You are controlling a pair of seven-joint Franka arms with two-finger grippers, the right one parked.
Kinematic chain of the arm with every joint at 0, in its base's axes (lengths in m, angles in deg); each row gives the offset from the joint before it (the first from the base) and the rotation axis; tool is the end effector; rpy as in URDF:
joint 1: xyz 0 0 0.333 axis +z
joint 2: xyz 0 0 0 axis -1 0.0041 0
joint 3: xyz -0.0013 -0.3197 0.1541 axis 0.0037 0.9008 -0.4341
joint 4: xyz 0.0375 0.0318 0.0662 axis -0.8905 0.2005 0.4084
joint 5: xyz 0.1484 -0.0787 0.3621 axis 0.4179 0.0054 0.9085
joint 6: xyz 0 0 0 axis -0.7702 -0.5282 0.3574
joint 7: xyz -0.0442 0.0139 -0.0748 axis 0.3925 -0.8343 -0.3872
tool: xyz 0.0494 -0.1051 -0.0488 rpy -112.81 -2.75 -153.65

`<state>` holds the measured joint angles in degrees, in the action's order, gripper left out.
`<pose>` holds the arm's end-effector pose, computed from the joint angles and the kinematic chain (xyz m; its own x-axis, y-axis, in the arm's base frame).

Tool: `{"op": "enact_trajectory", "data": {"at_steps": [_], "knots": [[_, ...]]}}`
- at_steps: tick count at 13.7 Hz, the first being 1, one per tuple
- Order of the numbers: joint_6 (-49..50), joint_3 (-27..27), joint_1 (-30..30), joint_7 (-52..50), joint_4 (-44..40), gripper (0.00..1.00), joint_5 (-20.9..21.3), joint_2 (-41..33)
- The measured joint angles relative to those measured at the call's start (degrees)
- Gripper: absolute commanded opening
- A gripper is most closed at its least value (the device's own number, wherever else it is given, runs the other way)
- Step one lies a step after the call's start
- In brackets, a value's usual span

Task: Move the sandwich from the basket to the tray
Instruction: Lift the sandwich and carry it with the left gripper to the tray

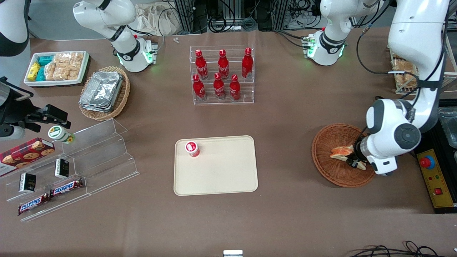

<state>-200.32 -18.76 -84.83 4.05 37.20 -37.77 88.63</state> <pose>0.6489 -0.0242 0.3085 0.4963 0.8675 -0.0324 0.8598 -0.4964 -0.1195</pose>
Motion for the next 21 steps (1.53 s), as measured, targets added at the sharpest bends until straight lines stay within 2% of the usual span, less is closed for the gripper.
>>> {"op": "enact_trajectory", "data": {"at_steps": [6,10,13,15,17,21], "knots": [[15.6,3.0,-0.1,4.9,-10.3,0.0,-0.4,-2.4],[25.6,4.5,-0.1,13.3,-19.3,0.0,-5.8,-3.4],[26.4,8.1,-0.1,15.3,-20.8,0.0,-5.8,-3.7],[26.4,12.2,-0.7,15.3,-20.8,0.0,-4.0,-3.5],[26.4,14.5,-3.3,15.1,-20.8,0.0,-2.4,-3.2],[23.1,15.0,-10.5,12.3,-20.6,0.0,-1.9,-1.0]]}}
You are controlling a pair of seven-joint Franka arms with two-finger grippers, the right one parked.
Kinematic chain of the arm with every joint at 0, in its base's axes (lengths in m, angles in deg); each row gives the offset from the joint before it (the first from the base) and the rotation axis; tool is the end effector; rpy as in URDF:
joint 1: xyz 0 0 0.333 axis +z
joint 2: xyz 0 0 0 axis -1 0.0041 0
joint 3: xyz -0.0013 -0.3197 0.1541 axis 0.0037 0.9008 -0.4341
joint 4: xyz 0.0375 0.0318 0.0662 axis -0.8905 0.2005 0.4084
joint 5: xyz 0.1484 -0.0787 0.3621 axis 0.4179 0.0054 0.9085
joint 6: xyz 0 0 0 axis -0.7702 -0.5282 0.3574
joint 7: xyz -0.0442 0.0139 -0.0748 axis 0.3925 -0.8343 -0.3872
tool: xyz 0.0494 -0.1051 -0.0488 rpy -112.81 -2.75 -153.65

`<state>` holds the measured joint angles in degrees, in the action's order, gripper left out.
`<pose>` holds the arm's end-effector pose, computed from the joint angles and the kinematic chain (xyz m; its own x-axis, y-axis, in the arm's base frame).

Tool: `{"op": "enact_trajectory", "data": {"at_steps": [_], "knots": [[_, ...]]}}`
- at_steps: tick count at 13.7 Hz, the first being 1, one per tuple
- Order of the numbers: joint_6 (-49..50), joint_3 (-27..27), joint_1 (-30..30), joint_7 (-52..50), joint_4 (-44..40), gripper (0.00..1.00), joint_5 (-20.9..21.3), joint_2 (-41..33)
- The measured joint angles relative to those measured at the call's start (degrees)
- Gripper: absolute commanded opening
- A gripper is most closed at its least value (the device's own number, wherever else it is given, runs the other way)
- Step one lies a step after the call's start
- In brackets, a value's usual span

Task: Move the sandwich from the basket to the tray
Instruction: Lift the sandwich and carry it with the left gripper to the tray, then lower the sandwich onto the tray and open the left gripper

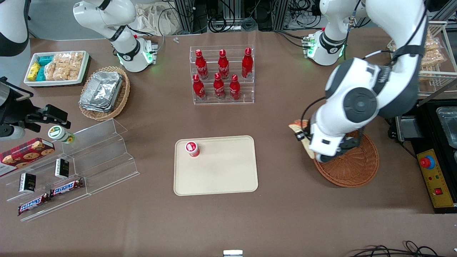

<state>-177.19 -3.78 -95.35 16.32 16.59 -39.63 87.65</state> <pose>0.6170 -0.2823 0.4693 0.8917 0.4283 -0.1465 0.4267 -0.9033 -0.0439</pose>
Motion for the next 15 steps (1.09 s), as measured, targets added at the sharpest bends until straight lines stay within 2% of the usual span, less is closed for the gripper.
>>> {"op": "enact_trajectory", "data": {"at_steps": [5,8,12,15], "knots": [[-9.5,0.1,-6.5,-2.0,0.3,0.02,2.8,5.6],[-16.7,0.1,-10.7,-3.3,0.7,0.02,6.9,10.9],[-25.6,0.0,-12.6,-4.0,0.8,0.03,10.7,17.4],[-31.8,0.0,-13.2,-4.0,1.6,0.06,16.5,20.3]]}}
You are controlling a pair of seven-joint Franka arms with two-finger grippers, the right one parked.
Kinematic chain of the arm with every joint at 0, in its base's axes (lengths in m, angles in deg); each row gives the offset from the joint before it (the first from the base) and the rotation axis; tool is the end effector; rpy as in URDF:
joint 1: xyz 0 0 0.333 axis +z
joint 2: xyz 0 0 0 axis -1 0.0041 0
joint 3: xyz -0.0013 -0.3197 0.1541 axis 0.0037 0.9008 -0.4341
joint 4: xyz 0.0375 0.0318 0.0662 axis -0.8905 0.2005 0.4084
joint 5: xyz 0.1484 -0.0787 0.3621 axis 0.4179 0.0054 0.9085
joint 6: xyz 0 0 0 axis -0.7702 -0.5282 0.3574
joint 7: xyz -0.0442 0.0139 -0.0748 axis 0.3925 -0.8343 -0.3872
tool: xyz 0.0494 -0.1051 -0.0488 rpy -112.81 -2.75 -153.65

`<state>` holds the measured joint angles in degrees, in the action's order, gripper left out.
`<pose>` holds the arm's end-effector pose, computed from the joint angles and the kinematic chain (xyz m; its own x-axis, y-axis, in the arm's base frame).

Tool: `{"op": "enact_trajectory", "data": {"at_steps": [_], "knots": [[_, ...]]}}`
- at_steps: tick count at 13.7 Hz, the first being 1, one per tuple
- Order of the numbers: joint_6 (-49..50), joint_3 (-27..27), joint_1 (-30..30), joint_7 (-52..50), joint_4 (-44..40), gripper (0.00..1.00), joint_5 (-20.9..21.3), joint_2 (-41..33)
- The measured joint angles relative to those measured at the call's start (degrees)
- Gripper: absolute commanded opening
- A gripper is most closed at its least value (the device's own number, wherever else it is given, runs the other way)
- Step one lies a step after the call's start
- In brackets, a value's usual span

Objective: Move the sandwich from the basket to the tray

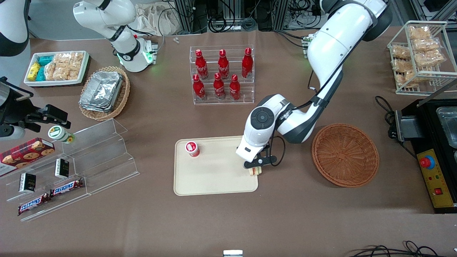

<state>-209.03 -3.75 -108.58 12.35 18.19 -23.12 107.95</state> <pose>0.6071 -0.4500 0.2590 0.9835 0.1715 0.0581 0.1675 -0.9835 0.0679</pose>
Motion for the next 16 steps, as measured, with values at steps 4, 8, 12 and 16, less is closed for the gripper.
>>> {"op": "enact_trajectory", "data": {"at_steps": [4,8,12,16], "knots": [[-3.8,0.0,-1.1,0.0,0.8,0.15,5.6,2.6],[-5.4,-0.1,-1.1,0.4,0.8,0.78,6.1,3.3],[-5.7,-0.2,-1.1,0.6,0.8,0.99,6.1,3.8],[-5.2,-0.3,-0.9,0.6,-0.1,1.0,6.1,3.7]]}}
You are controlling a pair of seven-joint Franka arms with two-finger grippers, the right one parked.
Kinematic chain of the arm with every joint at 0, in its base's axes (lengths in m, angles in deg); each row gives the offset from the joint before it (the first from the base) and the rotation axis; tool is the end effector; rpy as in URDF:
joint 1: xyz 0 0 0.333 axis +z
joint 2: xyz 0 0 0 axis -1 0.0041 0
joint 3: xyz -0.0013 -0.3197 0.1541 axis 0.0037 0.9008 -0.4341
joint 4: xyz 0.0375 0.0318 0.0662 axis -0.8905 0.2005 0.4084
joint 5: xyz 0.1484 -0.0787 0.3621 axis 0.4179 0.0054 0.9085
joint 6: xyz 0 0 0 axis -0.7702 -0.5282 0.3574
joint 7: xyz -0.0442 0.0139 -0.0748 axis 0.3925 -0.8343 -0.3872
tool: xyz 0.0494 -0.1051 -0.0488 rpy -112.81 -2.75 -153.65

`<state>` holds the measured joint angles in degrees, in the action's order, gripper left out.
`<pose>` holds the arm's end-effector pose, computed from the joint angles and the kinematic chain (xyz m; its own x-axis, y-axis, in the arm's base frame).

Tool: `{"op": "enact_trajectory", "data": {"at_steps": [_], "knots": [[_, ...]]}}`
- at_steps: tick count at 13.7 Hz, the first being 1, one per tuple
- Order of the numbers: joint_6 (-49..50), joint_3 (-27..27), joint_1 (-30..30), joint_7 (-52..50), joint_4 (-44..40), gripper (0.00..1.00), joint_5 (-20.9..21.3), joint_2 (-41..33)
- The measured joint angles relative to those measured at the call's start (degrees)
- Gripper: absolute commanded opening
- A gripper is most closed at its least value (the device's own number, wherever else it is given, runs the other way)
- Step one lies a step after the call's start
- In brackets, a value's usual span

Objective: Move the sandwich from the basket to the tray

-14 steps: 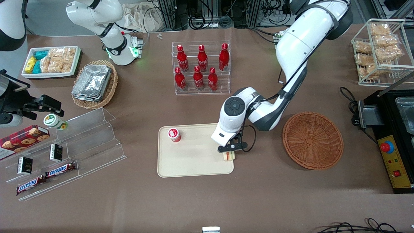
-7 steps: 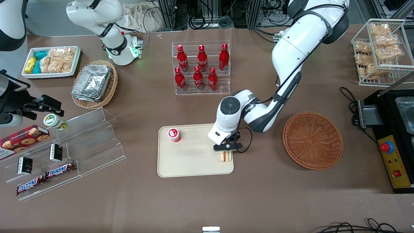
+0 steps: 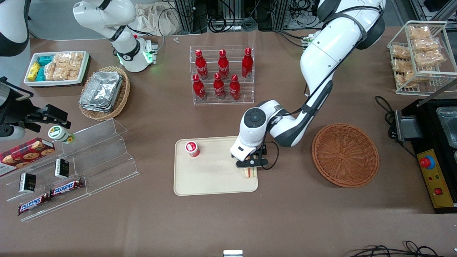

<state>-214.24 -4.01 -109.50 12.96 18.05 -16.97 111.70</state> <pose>0.6055 -0.4618 0.2213 0.9891 0.0811 0.1231 0.0736 -0.9952 0.0642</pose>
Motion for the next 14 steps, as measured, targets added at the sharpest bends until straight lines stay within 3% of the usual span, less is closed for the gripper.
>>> {"op": "enact_trajectory", "data": {"at_steps": [3,7,10,14], "knots": [[3.9,0.0,0.1,-0.1,-2.2,1.0,-1.1,-0.9],[13.7,0.1,1.3,0.2,-6.6,1.0,-7.8,-5.6],[20.4,0.1,4.4,5.0,-7.5,1.0,-13.4,-11.4],[34.1,-0.1,11.2,14.4,-7.6,1.0,-15.2,-20.0]]}}
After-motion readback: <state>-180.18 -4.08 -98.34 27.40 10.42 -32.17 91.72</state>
